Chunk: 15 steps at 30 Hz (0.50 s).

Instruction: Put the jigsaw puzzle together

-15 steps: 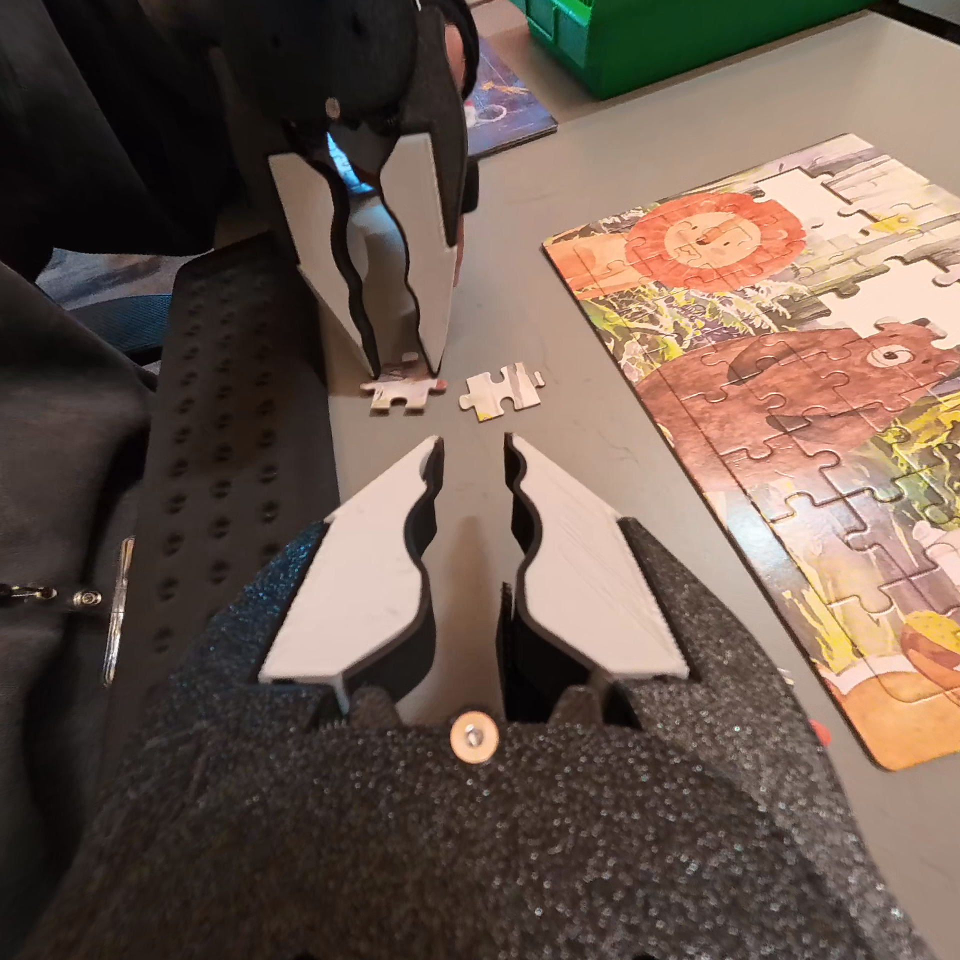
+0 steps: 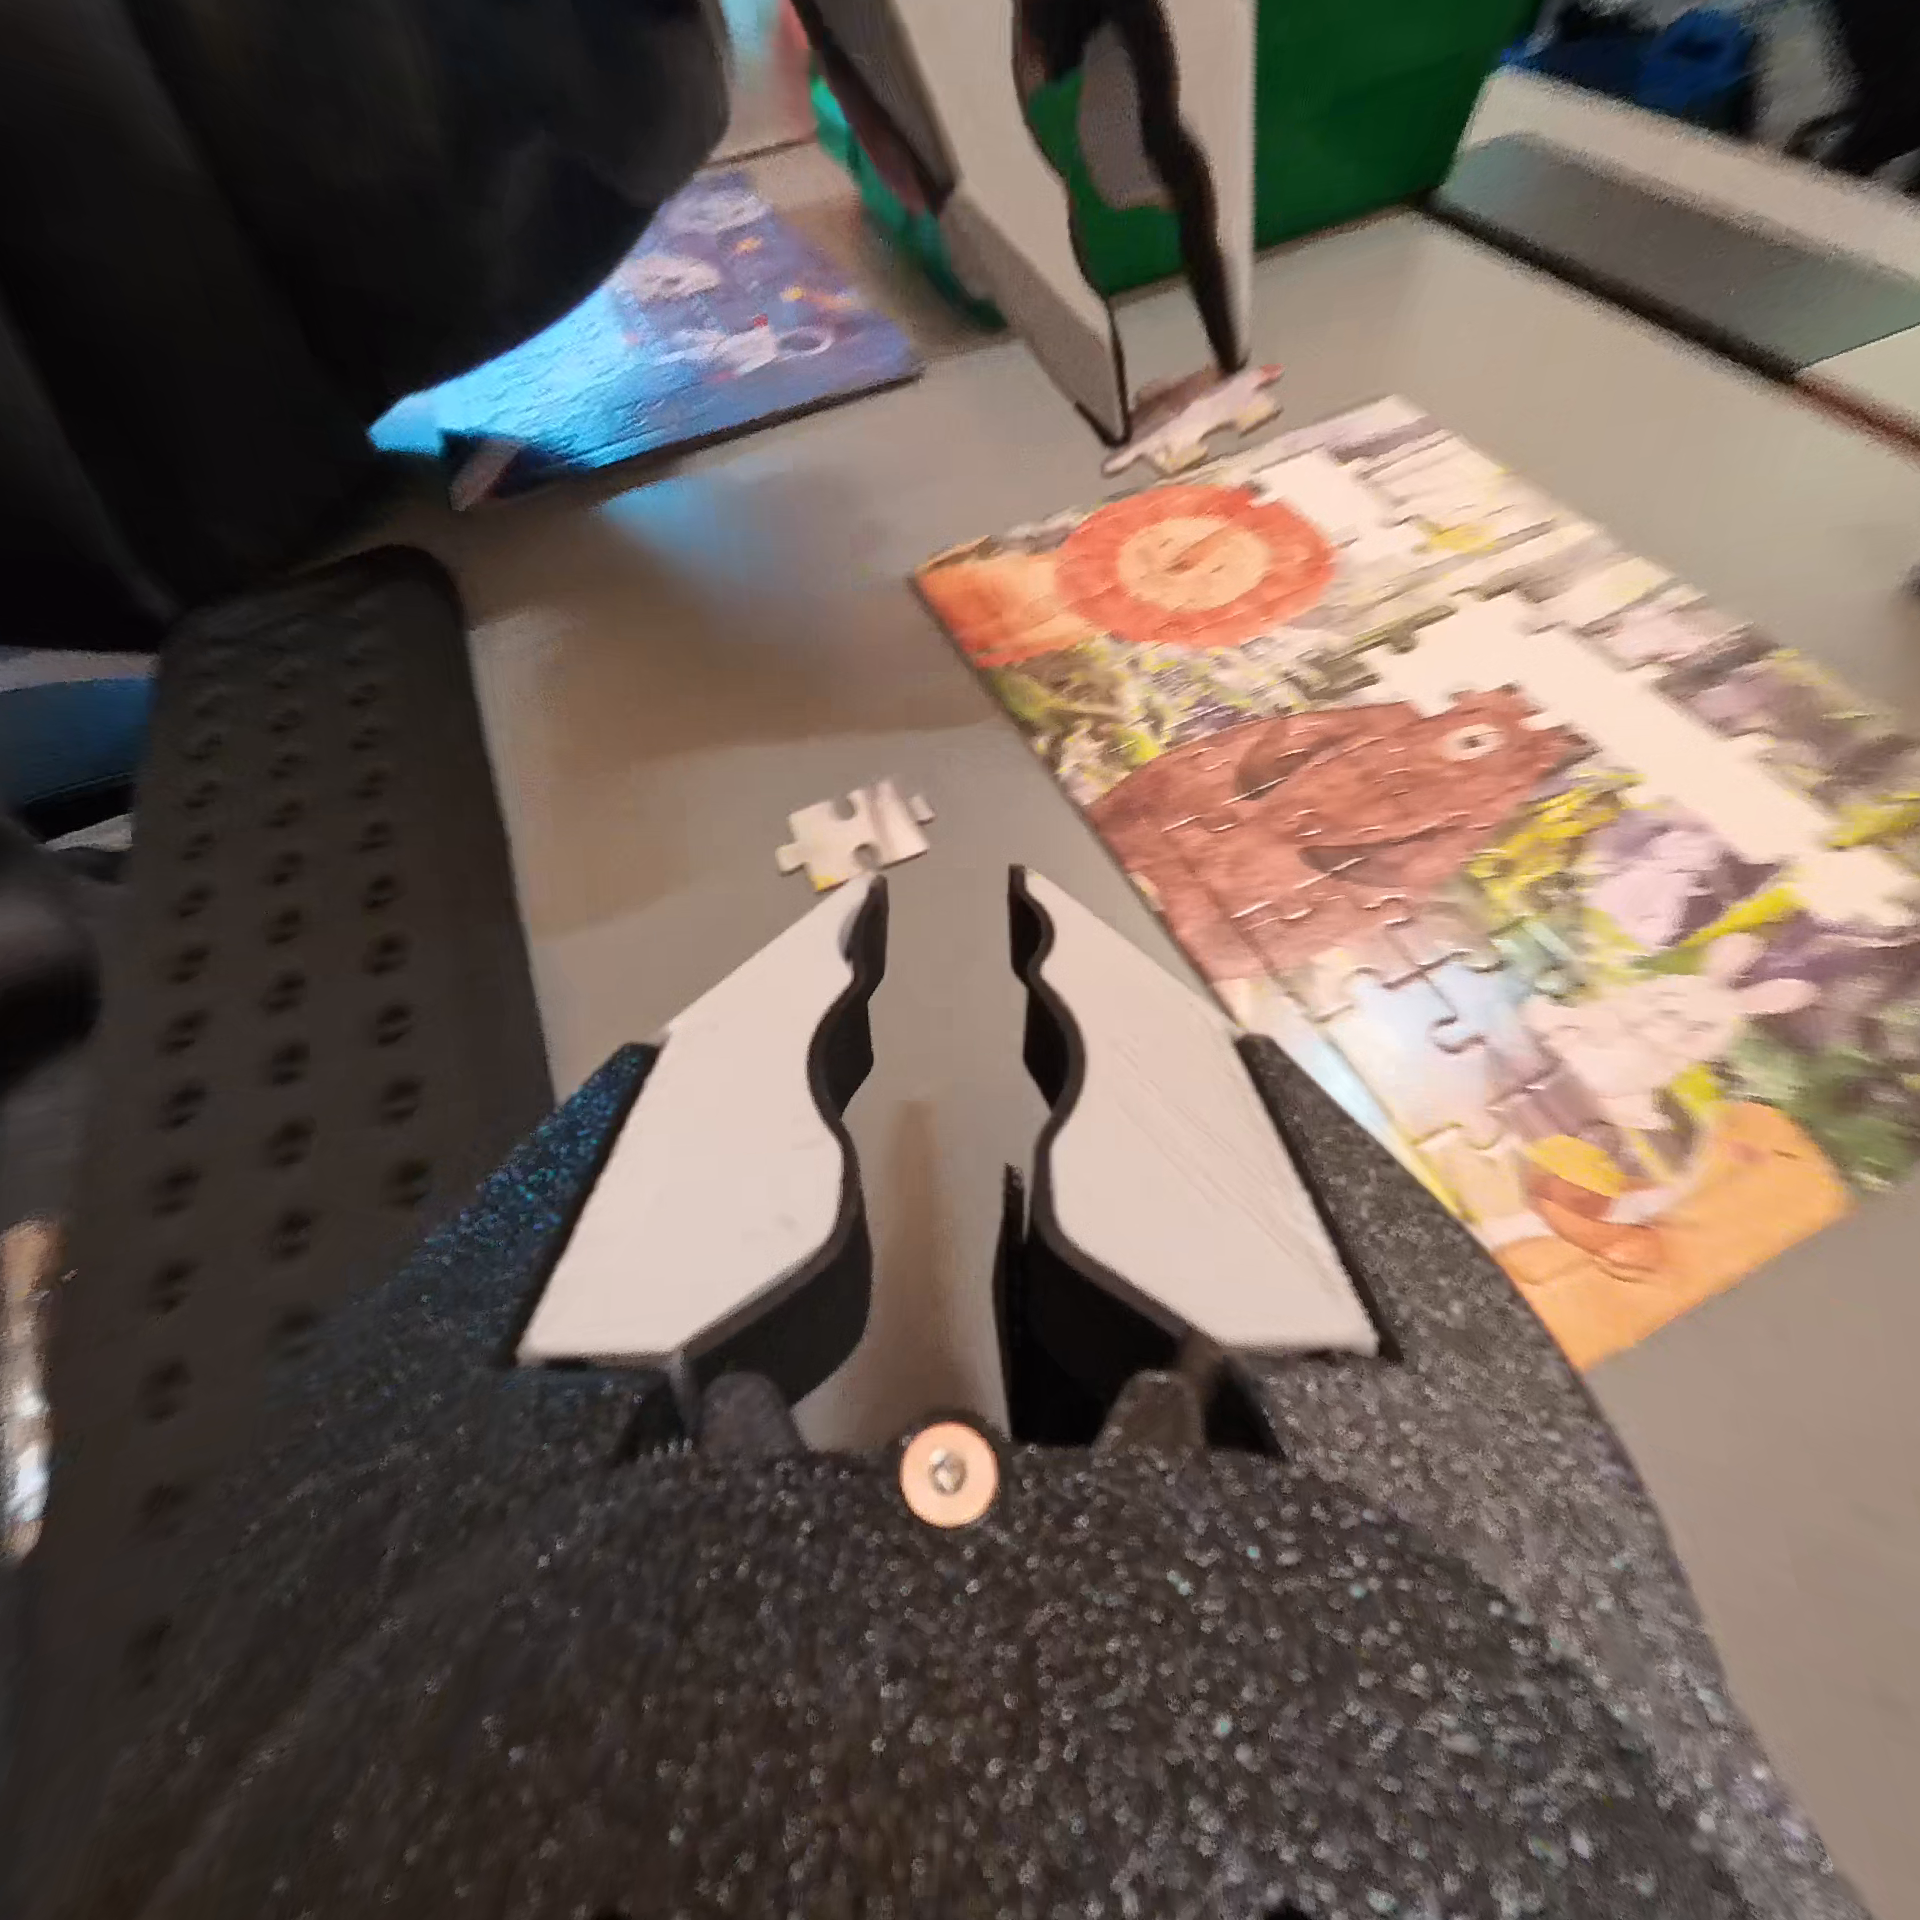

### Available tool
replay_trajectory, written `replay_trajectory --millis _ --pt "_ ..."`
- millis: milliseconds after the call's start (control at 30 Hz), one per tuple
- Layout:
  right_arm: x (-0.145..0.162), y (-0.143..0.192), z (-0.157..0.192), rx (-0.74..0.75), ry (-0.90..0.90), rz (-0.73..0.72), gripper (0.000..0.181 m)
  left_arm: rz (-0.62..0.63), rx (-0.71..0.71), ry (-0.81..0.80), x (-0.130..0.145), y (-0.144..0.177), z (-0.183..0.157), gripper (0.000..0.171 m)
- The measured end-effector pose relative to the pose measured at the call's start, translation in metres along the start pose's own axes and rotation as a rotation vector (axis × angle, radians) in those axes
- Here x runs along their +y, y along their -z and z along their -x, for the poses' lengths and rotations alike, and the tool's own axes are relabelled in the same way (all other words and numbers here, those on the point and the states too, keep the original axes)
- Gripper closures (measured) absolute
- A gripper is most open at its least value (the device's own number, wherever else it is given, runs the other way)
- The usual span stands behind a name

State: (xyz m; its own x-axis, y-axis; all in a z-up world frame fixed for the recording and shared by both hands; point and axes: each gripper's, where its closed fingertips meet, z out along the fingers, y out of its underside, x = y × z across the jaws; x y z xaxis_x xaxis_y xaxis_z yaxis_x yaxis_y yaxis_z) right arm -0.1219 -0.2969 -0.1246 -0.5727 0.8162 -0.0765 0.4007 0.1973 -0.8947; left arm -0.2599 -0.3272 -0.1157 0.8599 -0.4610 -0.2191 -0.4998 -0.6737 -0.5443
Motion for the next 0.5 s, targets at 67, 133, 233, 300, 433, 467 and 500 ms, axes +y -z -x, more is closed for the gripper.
replay_trajectory --millis 67,133,233,300,433,467,500 --pt "-0.008 0.007 -0.007 0.041 -0.003 -0.048 0.158 0.034 -0.01 0.042 0.012 -0.008 0.021 0.142" --pt "-0.012 0.011 -0.011 0.046 -0.024 -0.078 0.158 0.084 -0.025 0.076 0.028 -0.017 0.042 0.142" --pt "-0.011 0.012 -0.012 0.036 -0.045 -0.082 0.158 0.149 -0.03 0.117 0.046 -0.031 0.066 0.142" --pt "-0.011 0.011 -0.011 0.032 -0.041 -0.078 0.158 0.178 -0.018 0.136 0.053 -0.039 0.076 0.142" --pt "-0.011 0.012 -0.009 0.03 -0.033 -0.079 0.158 0.212 0.003 0.141 0.054 -0.046 0.086 0.142" --pt "-0.011 0.012 -0.009 0.028 -0.036 -0.08 0.158 0.216 0.002 0.141 0.053 -0.047 0.087 0.142" --pt "-0.011 0.012 -0.01 0.027 -0.039 -0.081 0.158 0.217 0.003 0.143 0.051 -0.049 0.087 0.142"
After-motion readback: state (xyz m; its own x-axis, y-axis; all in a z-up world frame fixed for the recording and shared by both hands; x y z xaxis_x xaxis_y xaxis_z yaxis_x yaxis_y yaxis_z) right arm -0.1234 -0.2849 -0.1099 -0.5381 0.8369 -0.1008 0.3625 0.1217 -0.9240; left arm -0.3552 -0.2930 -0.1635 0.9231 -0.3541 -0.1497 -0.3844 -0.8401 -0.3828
